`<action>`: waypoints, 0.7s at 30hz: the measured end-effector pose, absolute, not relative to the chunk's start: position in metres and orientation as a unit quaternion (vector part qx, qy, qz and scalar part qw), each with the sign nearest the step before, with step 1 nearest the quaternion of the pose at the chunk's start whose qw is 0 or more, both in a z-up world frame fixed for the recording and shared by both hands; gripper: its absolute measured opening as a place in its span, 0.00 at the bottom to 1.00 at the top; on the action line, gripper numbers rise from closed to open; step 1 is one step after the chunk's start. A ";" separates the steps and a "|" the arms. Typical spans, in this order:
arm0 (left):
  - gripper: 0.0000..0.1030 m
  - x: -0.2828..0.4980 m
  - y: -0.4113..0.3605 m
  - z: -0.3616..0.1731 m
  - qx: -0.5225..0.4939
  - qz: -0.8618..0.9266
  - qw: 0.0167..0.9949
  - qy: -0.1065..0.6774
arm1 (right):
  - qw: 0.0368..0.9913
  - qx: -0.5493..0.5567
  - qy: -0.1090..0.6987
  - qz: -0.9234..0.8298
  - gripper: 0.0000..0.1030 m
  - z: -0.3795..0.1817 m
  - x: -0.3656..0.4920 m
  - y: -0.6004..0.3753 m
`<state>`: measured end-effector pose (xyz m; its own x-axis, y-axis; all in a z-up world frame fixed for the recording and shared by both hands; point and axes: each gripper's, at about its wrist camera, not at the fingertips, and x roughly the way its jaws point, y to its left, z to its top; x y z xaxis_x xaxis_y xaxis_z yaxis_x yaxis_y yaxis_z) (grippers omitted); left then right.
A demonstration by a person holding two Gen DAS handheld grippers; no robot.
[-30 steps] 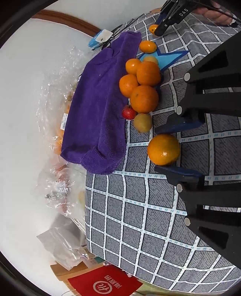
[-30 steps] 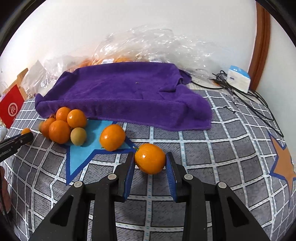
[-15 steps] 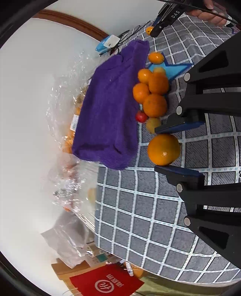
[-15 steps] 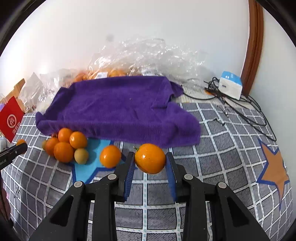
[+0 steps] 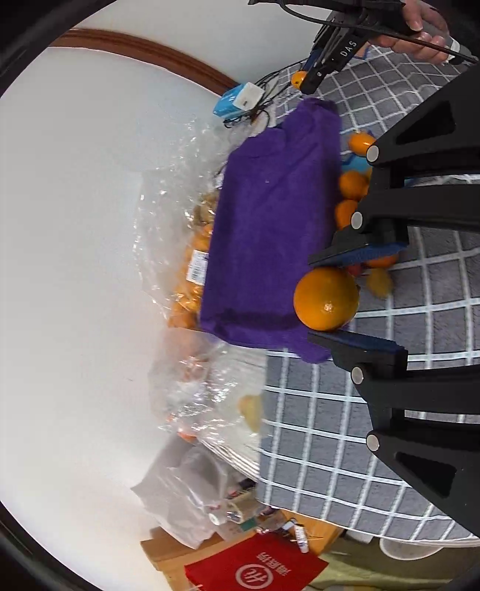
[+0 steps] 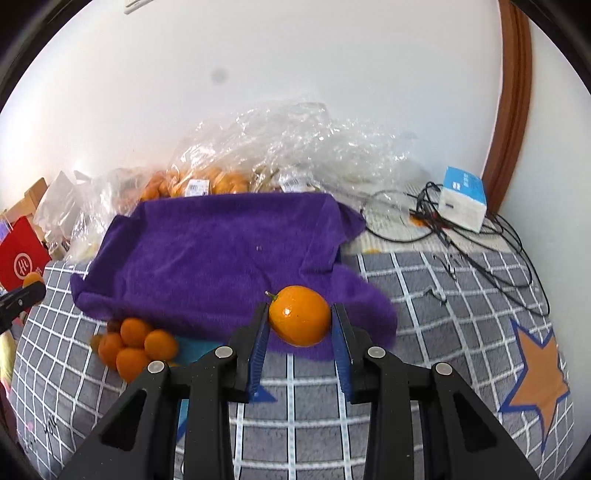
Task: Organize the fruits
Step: 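Carry the held oranges over the purple towel with both grippers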
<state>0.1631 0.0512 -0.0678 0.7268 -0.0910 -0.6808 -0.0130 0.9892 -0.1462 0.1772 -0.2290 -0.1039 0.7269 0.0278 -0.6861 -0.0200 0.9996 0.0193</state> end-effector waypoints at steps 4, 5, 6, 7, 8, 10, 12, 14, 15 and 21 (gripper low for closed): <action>0.31 0.183 0.049 -0.058 -0.062 -0.020 0.930 0.363 | 0.931 0.004 0.364 0.016 0.32 -0.095 0.195 -0.227; 0.31 0.186 0.050 -0.057 -0.061 -0.018 0.930 0.361 | 0.932 0.003 0.363 0.016 0.32 -0.093 0.199 -0.226; 0.31 0.192 0.050 -0.055 -0.063 -0.018 0.931 0.360 | 0.932 0.002 0.362 0.017 0.32 -0.092 0.202 -0.226; 0.31 0.197 0.051 -0.054 -0.065 -0.019 0.931 0.360 | 0.933 0.002 0.360 0.018 0.32 -0.089 0.207 -0.225; 0.31 0.204 0.051 -0.051 -0.067 -0.020 0.931 0.359 | 0.933 0.001 0.359 0.020 0.32 -0.088 0.212 -0.225; 0.31 0.214 0.051 -0.049 -0.067 -0.019 0.932 0.356 | 0.934 -0.001 0.356 0.022 0.32 -0.084 0.220 -0.223; 0.31 0.223 0.049 -0.046 -0.064 -0.019 0.933 0.354 | 0.935 -0.004 0.355 0.023 0.32 -0.082 0.229 -0.222; 0.31 0.233 0.046 -0.044 -0.060 -0.022 0.934 0.352 | 0.935 -0.005 0.353 0.024 0.32 -0.080 0.237 -0.221; 0.31 0.237 0.045 -0.043 -0.059 -0.023 0.934 0.352 | 0.936 -0.006 0.352 0.025 0.32 -0.079 0.243 -0.220; 0.31 0.267 0.034 -0.054 -0.049 -0.033 0.930 0.364 | 0.933 -0.003 0.358 0.028 0.32 -0.086 0.269 -0.219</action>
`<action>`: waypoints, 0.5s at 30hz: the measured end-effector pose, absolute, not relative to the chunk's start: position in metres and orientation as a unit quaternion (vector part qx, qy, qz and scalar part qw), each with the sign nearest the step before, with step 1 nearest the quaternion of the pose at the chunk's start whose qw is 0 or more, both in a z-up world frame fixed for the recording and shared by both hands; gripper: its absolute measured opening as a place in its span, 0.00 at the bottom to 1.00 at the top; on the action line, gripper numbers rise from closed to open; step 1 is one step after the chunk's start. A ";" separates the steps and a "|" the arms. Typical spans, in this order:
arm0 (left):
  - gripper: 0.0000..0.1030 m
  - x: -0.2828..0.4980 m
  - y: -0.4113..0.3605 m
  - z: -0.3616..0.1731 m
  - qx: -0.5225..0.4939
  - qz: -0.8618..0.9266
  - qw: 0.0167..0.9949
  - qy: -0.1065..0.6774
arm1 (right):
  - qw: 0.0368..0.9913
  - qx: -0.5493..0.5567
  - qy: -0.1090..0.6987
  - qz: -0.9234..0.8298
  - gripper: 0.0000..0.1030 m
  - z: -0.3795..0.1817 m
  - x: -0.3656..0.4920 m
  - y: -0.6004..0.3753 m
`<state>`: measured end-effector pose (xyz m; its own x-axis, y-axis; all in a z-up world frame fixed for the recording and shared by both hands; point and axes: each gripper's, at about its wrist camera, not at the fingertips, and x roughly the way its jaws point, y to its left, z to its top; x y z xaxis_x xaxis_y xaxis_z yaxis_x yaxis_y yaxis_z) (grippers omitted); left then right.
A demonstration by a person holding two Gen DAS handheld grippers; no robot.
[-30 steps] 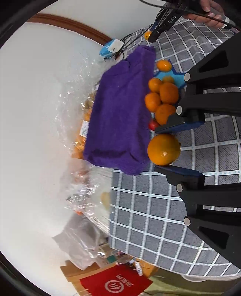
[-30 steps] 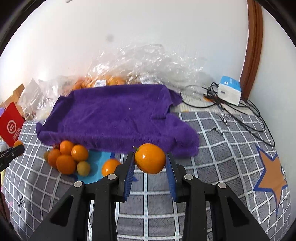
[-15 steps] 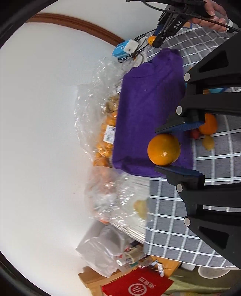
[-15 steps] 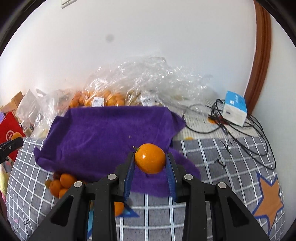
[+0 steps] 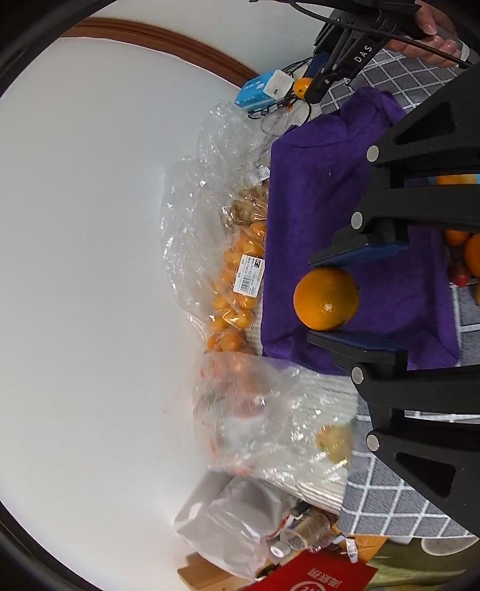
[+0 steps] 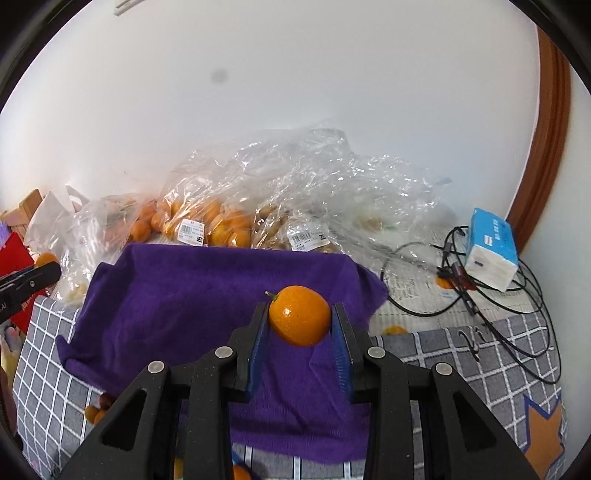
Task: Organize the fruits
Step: 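Carry the held oranges over the purple towel with both grippers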
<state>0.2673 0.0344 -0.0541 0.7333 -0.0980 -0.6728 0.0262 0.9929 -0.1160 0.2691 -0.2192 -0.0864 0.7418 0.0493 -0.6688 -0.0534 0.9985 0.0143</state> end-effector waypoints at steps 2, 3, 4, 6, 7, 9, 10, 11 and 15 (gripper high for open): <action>0.31 0.276 0.033 -0.059 -0.049 -0.036 0.927 0.369 | 0.931 -0.004 0.363 0.026 0.32 -0.092 0.277 -0.219; 0.31 0.282 0.031 -0.063 -0.049 -0.038 0.926 0.373 | 0.931 -0.005 0.365 0.025 0.32 -0.094 0.280 -0.219; 0.31 0.286 0.029 -0.066 -0.049 -0.039 0.925 0.376 | 0.929 -0.006 0.368 0.025 0.32 -0.097 0.284 -0.218; 0.31 0.296 0.026 -0.073 -0.050 -0.042 0.922 0.383 | 0.927 -0.008 0.374 0.024 0.32 -0.104 0.293 -0.217; 0.31 0.301 0.024 -0.077 -0.050 -0.043 0.920 0.387 | 0.926 -0.009 0.378 0.024 0.32 -0.108 0.297 -0.217; 0.31 0.308 0.023 -0.083 -0.050 -0.047 0.918 0.392 | 0.923 -0.011 0.383 0.023 0.32 -0.114 0.303 -0.216; 0.31 0.312 0.022 -0.086 -0.050 -0.047 0.916 0.394 | 0.922 -0.013 0.387 0.024 0.32 -0.118 0.308 -0.215; 0.31 0.317 0.020 -0.091 -0.050 -0.048 0.914 0.399 | 0.921 -0.014 0.389 0.024 0.32 -0.121 0.310 -0.215; 0.31 0.331 0.018 -0.105 -0.054 -0.048 0.908 0.413 | 0.914 -0.020 0.405 0.024 0.32 -0.137 0.323 -0.212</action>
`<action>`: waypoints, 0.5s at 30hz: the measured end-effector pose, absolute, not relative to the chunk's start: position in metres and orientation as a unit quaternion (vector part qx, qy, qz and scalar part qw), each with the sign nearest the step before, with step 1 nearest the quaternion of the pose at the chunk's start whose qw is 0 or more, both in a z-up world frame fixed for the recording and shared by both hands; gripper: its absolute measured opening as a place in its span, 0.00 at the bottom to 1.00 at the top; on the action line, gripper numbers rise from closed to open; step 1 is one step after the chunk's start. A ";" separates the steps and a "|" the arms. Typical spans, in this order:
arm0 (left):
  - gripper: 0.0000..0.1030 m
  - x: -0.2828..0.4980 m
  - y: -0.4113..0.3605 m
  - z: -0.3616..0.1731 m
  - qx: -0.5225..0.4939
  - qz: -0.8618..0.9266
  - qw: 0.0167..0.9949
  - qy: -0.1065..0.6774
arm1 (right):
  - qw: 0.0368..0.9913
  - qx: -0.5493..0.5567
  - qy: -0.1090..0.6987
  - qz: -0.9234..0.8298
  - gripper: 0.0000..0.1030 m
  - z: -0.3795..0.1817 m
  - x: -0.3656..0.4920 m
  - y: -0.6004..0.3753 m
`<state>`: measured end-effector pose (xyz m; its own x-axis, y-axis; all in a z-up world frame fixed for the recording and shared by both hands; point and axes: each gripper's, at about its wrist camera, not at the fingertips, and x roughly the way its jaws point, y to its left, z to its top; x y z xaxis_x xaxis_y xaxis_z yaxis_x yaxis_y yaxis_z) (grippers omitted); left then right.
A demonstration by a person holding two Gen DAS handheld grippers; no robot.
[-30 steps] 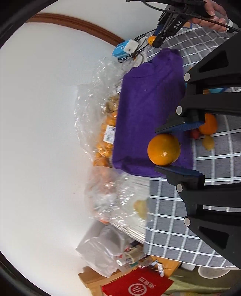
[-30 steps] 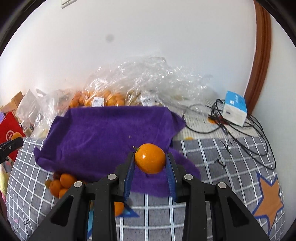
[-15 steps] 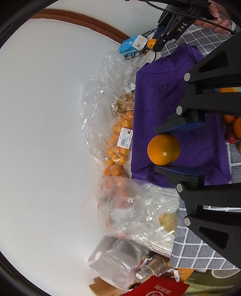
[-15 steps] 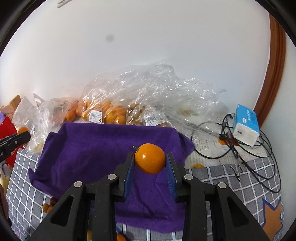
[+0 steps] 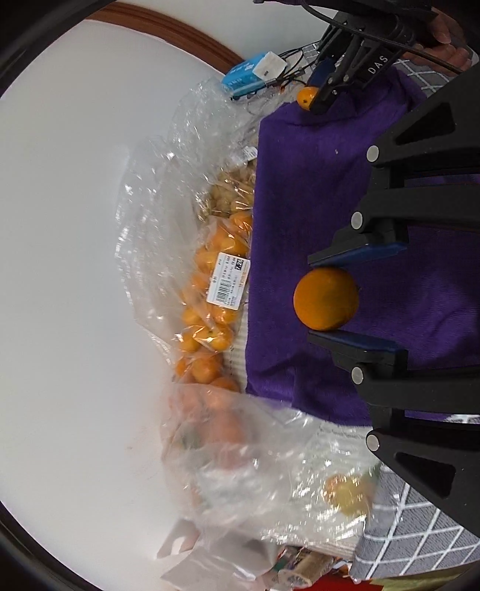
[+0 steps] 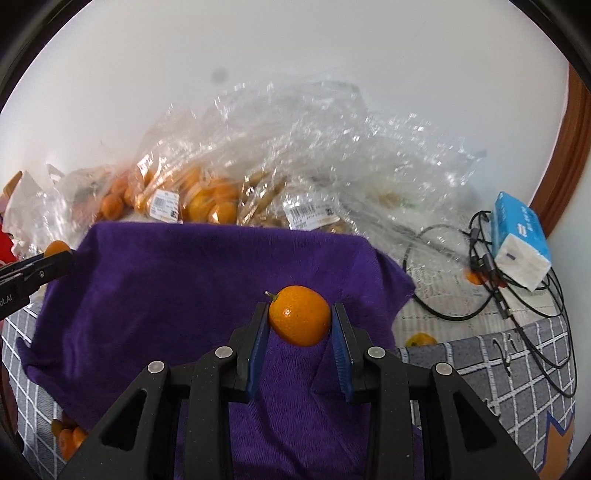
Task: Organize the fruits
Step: 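Carry the held oranges over the purple towel with both grippers, then open the right gripper onto the towel while the left gripper releases its orange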
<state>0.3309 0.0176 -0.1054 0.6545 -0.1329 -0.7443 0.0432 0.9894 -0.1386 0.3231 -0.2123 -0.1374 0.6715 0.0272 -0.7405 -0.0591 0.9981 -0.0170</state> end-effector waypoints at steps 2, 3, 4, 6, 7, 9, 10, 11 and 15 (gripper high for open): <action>0.31 0.336 0.017 -0.112 -0.053 -0.048 0.906 0.418 | 0.912 -0.019 0.410 0.024 0.32 -0.144 0.328 -0.211; 0.31 0.338 0.017 -0.115 -0.052 -0.045 0.905 0.421 | 0.910 -0.019 0.413 0.024 0.32 -0.147 0.330 -0.211; 0.31 0.339 0.018 -0.119 -0.049 -0.040 0.904 0.424 | 0.908 -0.018 0.418 0.024 0.32 -0.150 0.333 -0.211; 0.31 0.342 0.019 -0.125 -0.050 -0.039 0.901 0.429 | 0.904 -0.018 0.426 0.027 0.32 -0.154 0.337 -0.210; 0.31 0.344 0.019 -0.128 -0.051 -0.041 0.899 0.433 | 0.902 -0.019 0.429 0.029 0.32 -0.157 0.338 -0.209; 0.31 0.346 0.020 -0.132 -0.051 -0.039 0.896 0.440 | 0.901 -0.024 0.433 0.028 0.32 -0.160 0.340 -0.206; 0.31 0.346 0.020 -0.133 -0.051 -0.037 0.896 0.440 | 0.899 -0.025 0.436 0.029 0.32 -0.162 0.341 -0.205; 0.31 0.347 0.020 -0.135 -0.052 -0.035 0.895 0.442 | 0.898 -0.024 0.439 0.031 0.32 -0.164 0.341 -0.204; 0.31 0.348 0.019 -0.140 -0.049 -0.030 0.891 0.451 | 0.895 -0.028 0.445 0.031 0.32 -0.171 0.343 -0.200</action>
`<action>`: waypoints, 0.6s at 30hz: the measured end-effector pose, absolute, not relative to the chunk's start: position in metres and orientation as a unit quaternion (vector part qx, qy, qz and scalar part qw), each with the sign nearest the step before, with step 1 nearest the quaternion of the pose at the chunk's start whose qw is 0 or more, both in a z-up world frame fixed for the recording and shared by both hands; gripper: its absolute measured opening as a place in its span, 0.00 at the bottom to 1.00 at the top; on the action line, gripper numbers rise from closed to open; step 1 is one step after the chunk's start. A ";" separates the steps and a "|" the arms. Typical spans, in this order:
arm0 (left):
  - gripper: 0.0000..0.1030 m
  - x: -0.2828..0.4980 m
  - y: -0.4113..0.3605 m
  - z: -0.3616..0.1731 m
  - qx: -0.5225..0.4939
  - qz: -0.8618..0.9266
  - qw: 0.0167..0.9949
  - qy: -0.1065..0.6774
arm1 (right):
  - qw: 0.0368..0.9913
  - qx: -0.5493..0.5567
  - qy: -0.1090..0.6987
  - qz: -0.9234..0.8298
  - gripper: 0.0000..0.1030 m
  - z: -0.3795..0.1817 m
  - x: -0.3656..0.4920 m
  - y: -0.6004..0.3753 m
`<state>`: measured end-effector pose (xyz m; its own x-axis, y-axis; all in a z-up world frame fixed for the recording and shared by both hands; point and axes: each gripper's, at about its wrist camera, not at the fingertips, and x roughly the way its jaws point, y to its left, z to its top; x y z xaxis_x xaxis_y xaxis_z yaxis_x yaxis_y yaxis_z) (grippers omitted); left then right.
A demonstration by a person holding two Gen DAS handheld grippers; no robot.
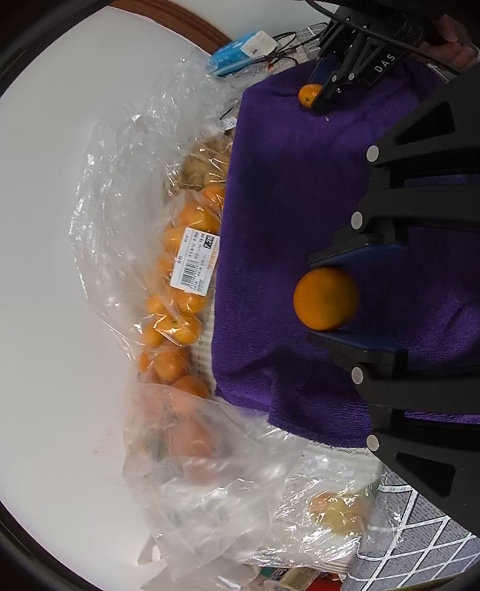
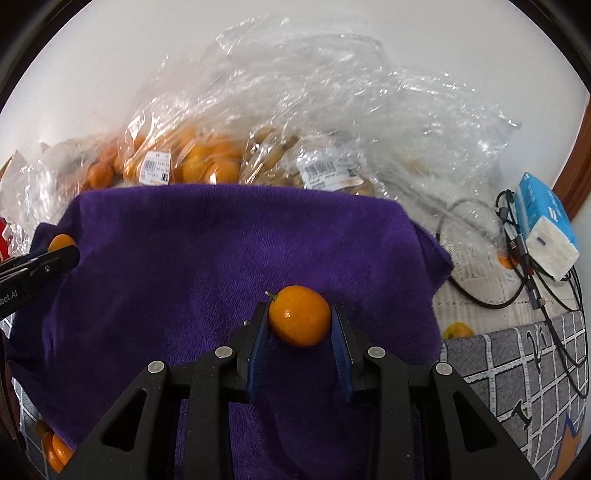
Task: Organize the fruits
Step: 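Open the right gripper onto the towel while the left gripper releases its orange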
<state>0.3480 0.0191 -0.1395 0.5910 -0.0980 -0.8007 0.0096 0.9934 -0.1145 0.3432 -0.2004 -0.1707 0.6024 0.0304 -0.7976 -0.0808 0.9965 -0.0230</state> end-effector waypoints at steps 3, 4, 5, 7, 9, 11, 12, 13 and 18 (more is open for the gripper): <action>0.31 0.350 0.019 -0.144 -0.049 -0.030 0.886 0.460 | 0.893 -0.028 0.447 0.032 0.32 -0.170 0.344 -0.200; 0.31 0.351 0.018 -0.146 -0.048 -0.030 0.885 0.462 | 0.893 -0.028 0.448 0.031 0.32 -0.170 0.344 -0.201; 0.31 0.351 0.018 -0.147 -0.047 -0.030 0.884 0.464 | 0.893 -0.028 0.448 0.032 0.32 -0.170 0.345 -0.201; 0.31 0.351 0.018 -0.149 -0.045 -0.028 0.883 0.467 | 0.893 -0.030 0.448 0.032 0.32 -0.169 0.345 -0.200; 0.31 0.353 0.018 -0.152 -0.048 -0.026 0.880 0.471 | 0.893 -0.031 0.448 0.030 0.33 -0.168 0.344 -0.199; 0.31 0.354 0.018 -0.155 -0.049 -0.027 0.880 0.473 | 0.892 -0.033 0.450 0.027 0.35 -0.168 0.345 -0.198; 0.31 0.354 0.018 -0.155 -0.047 -0.027 0.880 0.471 | 0.892 -0.034 0.449 0.025 0.37 -0.168 0.344 -0.199; 0.31 0.354 0.018 -0.155 -0.047 -0.027 0.880 0.472 | 0.893 -0.034 0.448 0.023 0.40 -0.168 0.343 -0.199; 0.33 0.353 0.017 -0.155 -0.040 -0.021 0.881 0.472 | 0.895 -0.021 0.446 0.014 0.54 -0.163 0.336 -0.204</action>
